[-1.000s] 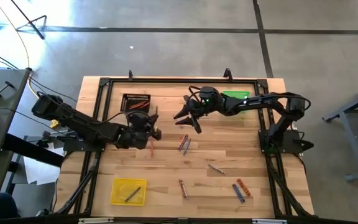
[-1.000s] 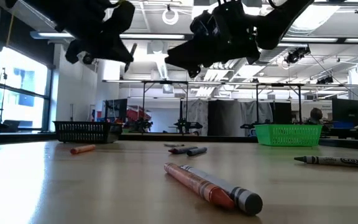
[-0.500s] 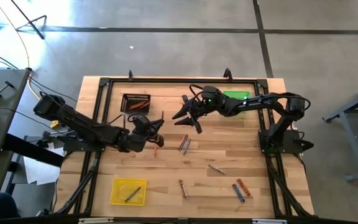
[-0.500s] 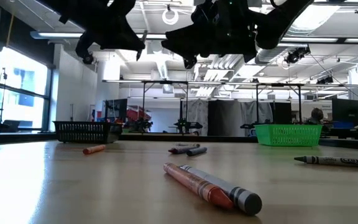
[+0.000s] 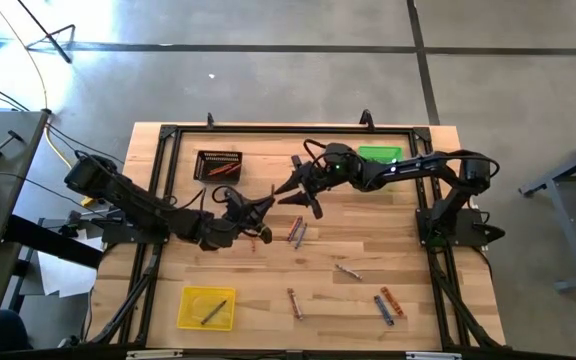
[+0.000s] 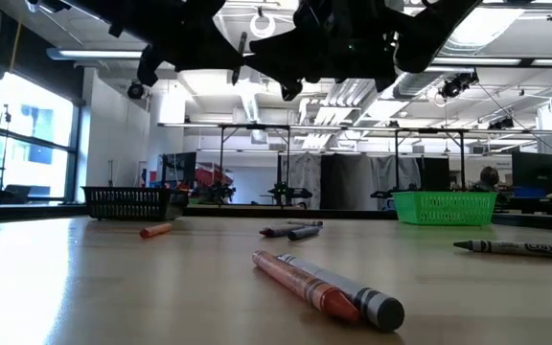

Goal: Sort crayons
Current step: Put the gray crayon into the green bin

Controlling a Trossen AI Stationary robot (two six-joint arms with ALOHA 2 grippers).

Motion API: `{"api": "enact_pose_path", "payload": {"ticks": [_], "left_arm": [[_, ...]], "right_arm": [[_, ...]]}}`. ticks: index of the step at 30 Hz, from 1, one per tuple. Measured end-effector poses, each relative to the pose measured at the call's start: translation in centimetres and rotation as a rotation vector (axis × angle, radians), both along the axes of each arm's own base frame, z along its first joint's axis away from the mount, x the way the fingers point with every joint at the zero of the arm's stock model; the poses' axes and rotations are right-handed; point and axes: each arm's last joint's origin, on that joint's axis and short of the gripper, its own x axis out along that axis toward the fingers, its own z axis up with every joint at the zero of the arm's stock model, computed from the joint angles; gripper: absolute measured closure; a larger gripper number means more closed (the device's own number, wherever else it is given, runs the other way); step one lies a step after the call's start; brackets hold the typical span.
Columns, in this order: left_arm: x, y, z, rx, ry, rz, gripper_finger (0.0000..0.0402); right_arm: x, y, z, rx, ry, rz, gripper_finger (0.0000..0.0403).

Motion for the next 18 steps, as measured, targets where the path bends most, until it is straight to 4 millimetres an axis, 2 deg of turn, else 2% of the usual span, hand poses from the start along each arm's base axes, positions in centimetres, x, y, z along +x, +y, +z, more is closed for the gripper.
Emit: {"api": "enact_pose_path", "payload": {"ticks": [18], "left_arm": [[0.22, -0.22, 0.33, 0.000, -0.025, -0.044, 0.0401]], "right_arm": [[0.20, 0.25, 0.47, 0.002, -0.042, -0.063, 0.0275]]}}
